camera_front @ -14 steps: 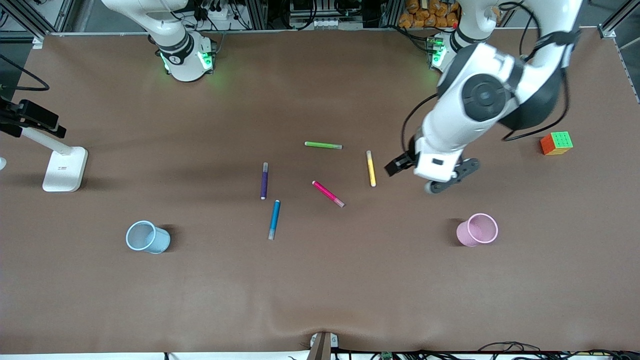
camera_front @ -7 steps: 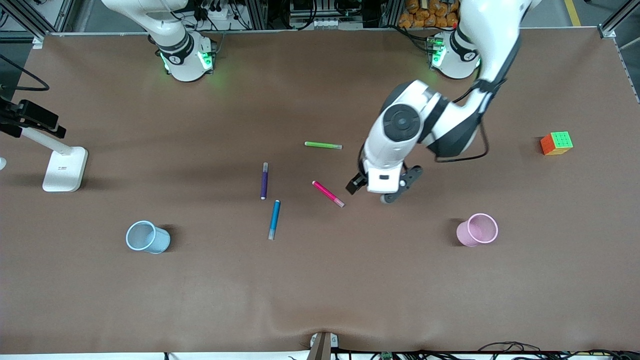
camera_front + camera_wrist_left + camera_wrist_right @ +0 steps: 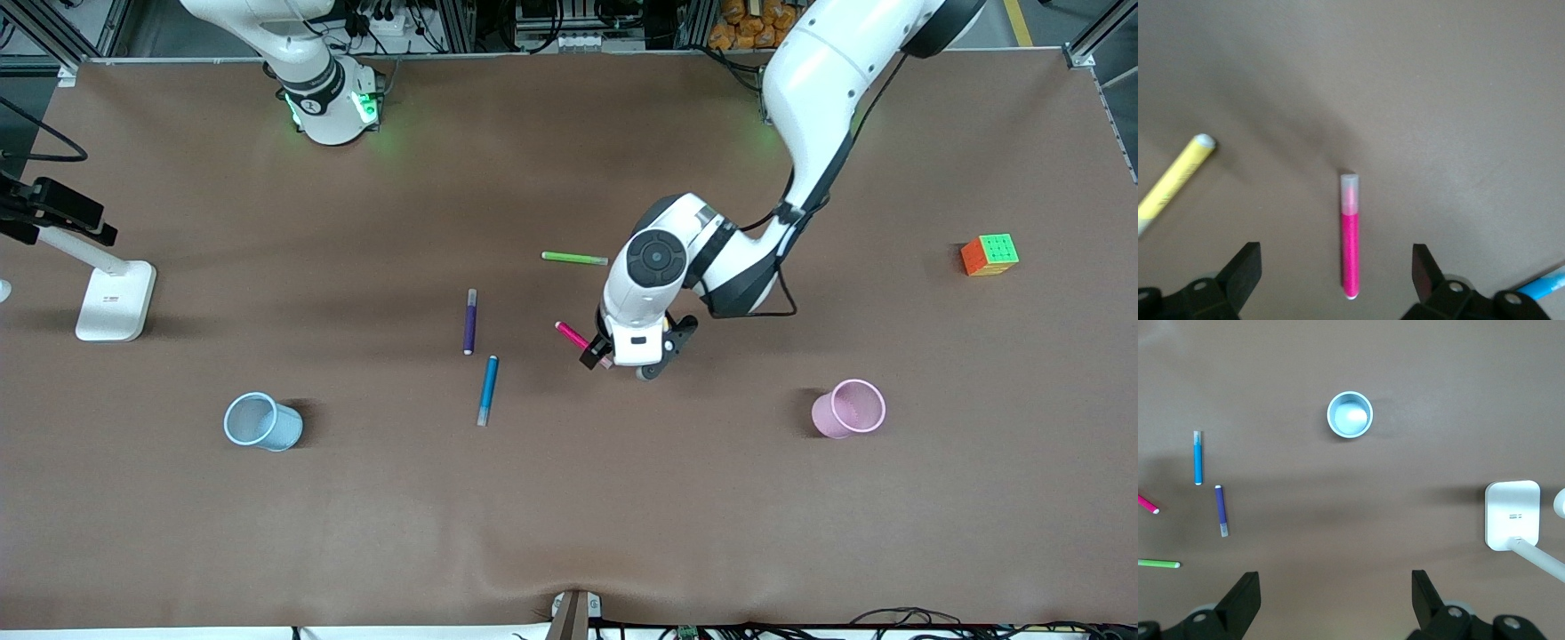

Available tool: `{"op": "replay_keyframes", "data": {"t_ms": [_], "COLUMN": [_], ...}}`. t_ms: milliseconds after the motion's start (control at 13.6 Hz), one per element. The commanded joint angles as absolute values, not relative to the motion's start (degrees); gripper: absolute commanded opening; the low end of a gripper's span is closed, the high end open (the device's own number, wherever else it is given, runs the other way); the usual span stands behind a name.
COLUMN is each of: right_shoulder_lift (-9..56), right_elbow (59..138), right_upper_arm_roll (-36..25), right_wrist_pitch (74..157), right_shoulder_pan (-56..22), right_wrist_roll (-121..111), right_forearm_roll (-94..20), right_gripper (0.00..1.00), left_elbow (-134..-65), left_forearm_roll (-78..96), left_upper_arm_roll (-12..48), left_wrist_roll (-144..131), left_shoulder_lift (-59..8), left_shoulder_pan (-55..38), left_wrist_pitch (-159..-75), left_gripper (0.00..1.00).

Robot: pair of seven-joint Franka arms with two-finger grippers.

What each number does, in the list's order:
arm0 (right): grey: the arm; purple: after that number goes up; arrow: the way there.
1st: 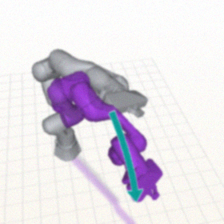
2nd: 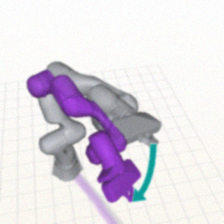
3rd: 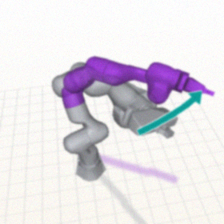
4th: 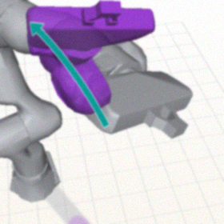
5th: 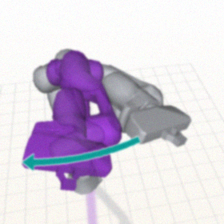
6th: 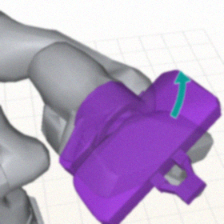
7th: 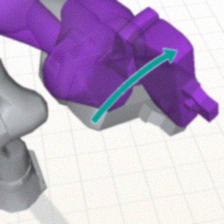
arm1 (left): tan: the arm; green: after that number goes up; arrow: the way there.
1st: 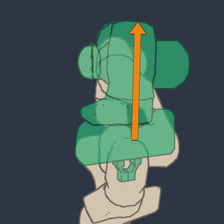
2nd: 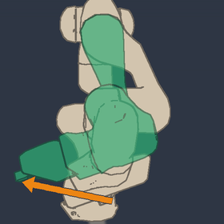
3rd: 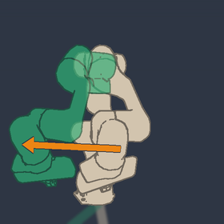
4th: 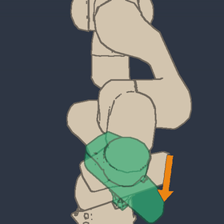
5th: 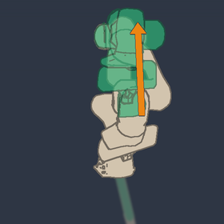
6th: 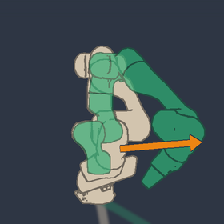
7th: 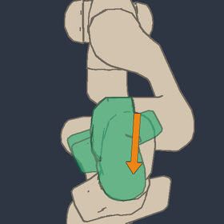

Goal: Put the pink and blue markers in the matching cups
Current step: 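Lower the left gripper onto the pink marker and close it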

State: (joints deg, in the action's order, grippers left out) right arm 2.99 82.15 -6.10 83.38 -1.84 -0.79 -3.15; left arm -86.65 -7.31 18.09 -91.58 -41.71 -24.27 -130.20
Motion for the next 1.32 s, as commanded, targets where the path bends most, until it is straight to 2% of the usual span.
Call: {"op": "replay_keyframes", "data": {"t_ms": [0,514,661,735,1029,1249], "right_shoulder_lift": [2.90,2.90,2.90,2.90,2.90,2.99], "right_elbow": [81.91,81.91,81.91,81.91,82.00,82.00], "right_upper_arm_roll": [-6.33,-6.33,-6.33,-6.33,-6.33,-6.33], "right_wrist_pitch": [83.32,83.32,83.32,83.32,83.32,83.32], "right_shoulder_pan": [-1.93,-1.93,-1.93,-1.85,-1.85,-1.85], "right_wrist_roll": [-0.70,-0.70,-0.70,-0.70,-0.70,-0.70], "right_forearm_roll": [-3.69,-3.69,-3.60,-3.69,-3.69,-3.69], "right_gripper": [1.00,1.00,1.00,1.00,1.00,1.00], "left_elbow": [-84.64,-84.64,-84.64,-84.64,-84.55,-84.55], "left_forearm_roll": [-8.35,-8.00,-8.00,-8.00,-8.00,-8.00], "left_upper_arm_roll": [17.40,17.40,17.40,17.40,17.40,17.40], "left_wrist_roll": [-93.16,-91.50,-90.53,-90.53,-90.53,-90.61], "left_shoulder_lift": [-44.55,-49.13,-49.83,-50.01,-50.45,-50.45], "left_shoulder_pan": [-24.79,-24.35,-24.35,-24.35,-24.35,-24.35], "left_wrist_pitch": [-132.97,-137.20,-137.20,-137.20,-137.37,-137.46], "left_gripper": [0.94,0.70,0.58,0.48,0.41,0.30]}}
